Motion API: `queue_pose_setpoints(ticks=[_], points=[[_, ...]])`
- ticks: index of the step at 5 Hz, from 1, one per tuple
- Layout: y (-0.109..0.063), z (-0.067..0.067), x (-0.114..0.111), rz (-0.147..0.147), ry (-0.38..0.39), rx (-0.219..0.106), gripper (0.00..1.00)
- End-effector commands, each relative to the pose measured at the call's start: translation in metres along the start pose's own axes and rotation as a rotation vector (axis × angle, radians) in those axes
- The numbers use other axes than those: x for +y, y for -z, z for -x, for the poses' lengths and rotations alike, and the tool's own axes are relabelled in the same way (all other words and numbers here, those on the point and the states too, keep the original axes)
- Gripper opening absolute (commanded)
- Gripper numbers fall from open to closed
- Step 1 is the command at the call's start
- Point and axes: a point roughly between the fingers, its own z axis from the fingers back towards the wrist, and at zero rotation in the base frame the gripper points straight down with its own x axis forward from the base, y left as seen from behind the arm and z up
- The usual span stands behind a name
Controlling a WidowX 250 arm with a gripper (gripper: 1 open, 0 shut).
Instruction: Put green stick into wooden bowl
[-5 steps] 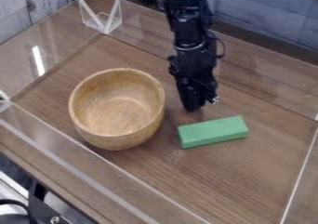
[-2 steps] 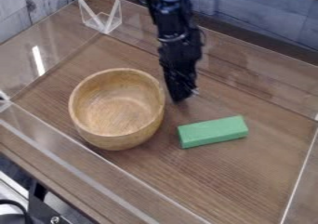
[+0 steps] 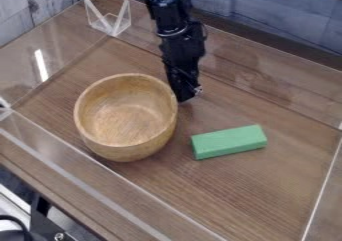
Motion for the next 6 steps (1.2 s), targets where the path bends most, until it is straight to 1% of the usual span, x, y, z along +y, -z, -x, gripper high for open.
queue_pose_setpoints(ticks=[1, 5, 6], points=[[-0.015, -0.007, 0.000, -0.040, -0.010, -0.042, 0.00], [-0.030, -0.011, 0.000, -0.018, 0.136, -0.036, 0.00], [-0.024, -0.003, -0.006, -0.013, 0.172, -0.035, 0.00]])
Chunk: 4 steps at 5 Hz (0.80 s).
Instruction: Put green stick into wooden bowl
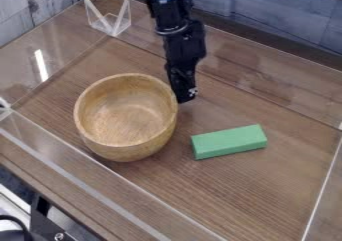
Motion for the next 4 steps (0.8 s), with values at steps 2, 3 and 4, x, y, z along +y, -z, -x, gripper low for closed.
queue_pose_setpoints(ticks=[2, 3, 4], points=[[-0.011, 0.008, -0.008, -0.052, 0.067, -0.046, 0.00], [-0.022, 0.009, -0.011, -0.066, 0.053, -0.065, 0.00], [-0.026, 0.007, -0.022, -0.070, 0.057, -0.077, 0.00]])
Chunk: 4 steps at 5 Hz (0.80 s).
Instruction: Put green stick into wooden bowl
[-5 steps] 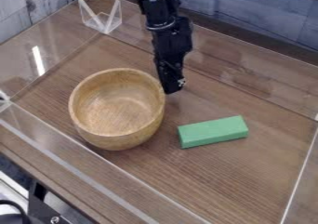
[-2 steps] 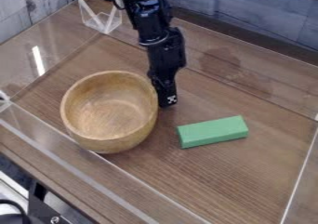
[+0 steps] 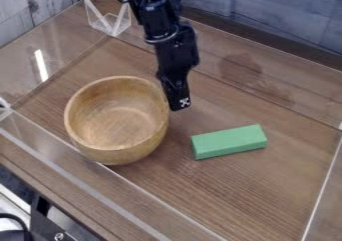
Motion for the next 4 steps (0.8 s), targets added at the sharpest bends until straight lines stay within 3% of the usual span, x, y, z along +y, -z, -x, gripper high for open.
queue_pose_setpoints(ticks=[1, 2, 4], points=[[-0.017, -0.008, -0.013, -0.029, 0.048, -0.037, 1.00], [-0.019, -0.009, -0.025, -0.018, 0.079, -0.047, 1.00], [0.000, -0.022, -0.036, 0.005, 0.172, -0.045, 1.00]])
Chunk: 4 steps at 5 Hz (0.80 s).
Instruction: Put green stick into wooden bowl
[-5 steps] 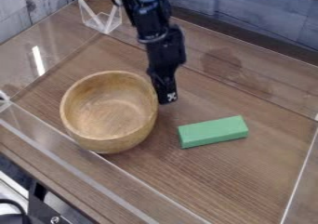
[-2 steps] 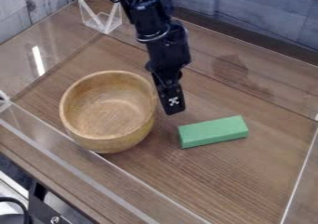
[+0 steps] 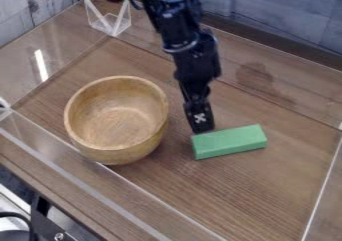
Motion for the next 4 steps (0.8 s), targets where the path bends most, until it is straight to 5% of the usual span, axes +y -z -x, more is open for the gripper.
queue_pose_setpoints(ticks=[1, 3, 4], points=[[0.002, -0.013, -0.013, -0.023, -0.008, -0.012, 1.00], [0.016, -0.026, -0.032, 0.006, -0.067, 0.021, 1.00], [0.031, -0.020, -0.030, 0.006, -0.115, 0.036, 1.00]])
